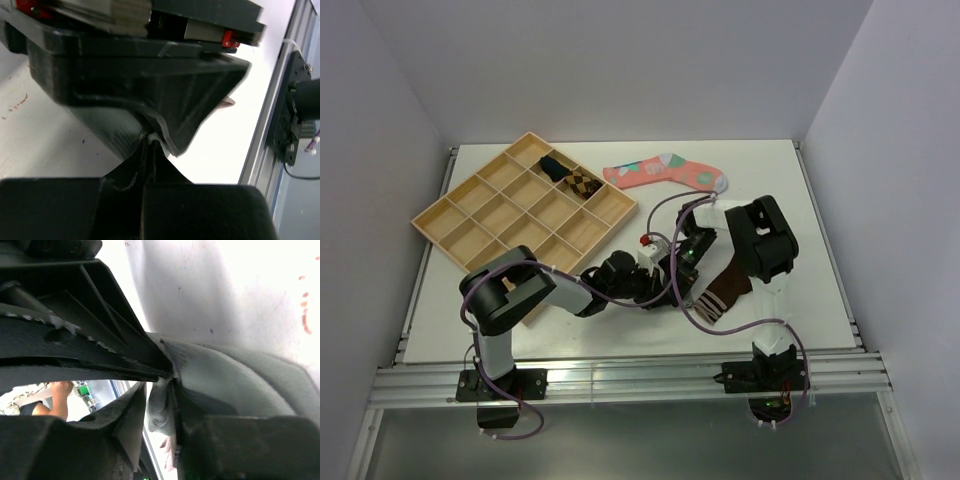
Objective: Roll the socks
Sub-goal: Roll the sock at the center of the board.
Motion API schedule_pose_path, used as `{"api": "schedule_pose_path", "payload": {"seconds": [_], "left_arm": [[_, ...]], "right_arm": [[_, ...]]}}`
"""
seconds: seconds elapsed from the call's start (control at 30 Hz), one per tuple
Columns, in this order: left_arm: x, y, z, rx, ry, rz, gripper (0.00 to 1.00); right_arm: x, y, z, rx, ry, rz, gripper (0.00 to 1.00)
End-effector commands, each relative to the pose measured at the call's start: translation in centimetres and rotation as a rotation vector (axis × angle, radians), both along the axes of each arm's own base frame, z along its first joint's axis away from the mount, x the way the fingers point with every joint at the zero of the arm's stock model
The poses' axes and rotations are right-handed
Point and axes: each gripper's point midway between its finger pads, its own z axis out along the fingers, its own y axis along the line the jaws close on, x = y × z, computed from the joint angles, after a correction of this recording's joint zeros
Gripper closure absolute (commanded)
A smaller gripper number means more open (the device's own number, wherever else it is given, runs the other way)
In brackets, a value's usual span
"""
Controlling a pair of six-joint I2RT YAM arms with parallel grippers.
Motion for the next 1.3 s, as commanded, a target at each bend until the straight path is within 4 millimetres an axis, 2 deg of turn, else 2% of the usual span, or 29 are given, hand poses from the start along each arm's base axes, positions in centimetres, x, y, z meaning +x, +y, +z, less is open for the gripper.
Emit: {"api": "schedule_pose_path", "payload": {"seconds": [0.0, 0.07, 0.27, 0.33, 0.43, 0.57, 0.7, 0.87, 1.1, 1.27], "left_arm": [[-0.1, 0.0, -1.1, 0.083, 0.025, 0.050, 1.00], [0.0, 0.0, -1.2, 0.095, 0.025, 0.071, 1.00], [0.2, 0.5, -1.5, 0.120, 0.033, 0.117, 1.00], [0.3, 0.5, -1.4, 0.120, 0.030, 0.128, 1.00], [0.3, 0.7, -1.4, 0.123, 0.038, 0.140, 1.00], [0.3, 0.6, -0.8, 0.112, 0.033, 0.139, 1.00], [0.2, 0.6, -0.3, 0.124, 0.027, 0.126, 1.00], [-0.1, 0.7, 0.2, 0.167, 0.027, 0.087, 1.00], [-0.6, 1.2, 0.6, 0.223, 0.056, 0.050, 1.00], [-1.1, 1.3, -0.5, 0.253, 0.158, 0.024, 1.00]], "right_arm": [[2.0, 0.6, 0.8, 0.026, -0.118, -0.037, 0.65], [3.3, 0.6, 1.1, 0.013, -0.157, -0.078, 0.58], [6.1, -0.1, 2.3, -0.008, -0.210, -0.169, 0.55], [7.2, -0.5, 2.3, -0.026, -0.229, -0.212, 0.59], [8.6, -1.2, 1.6, -0.085, -0.272, -0.262, 0.75], [9.7, -1.6, 0.4, -0.154, -0.306, -0.294, 0.80], [10.2, -1.3, -0.4, -0.213, -0.353, -0.282, 0.81], [10.2, 0.8, -0.9, -0.226, -0.353, -0.250, 0.81], [10.6, 2.6, -1.3, -0.218, -0.348, -0.225, 0.81], [10.5, 2.7, -1.6, -0.209, -0.343, -0.219, 0.81]]}}
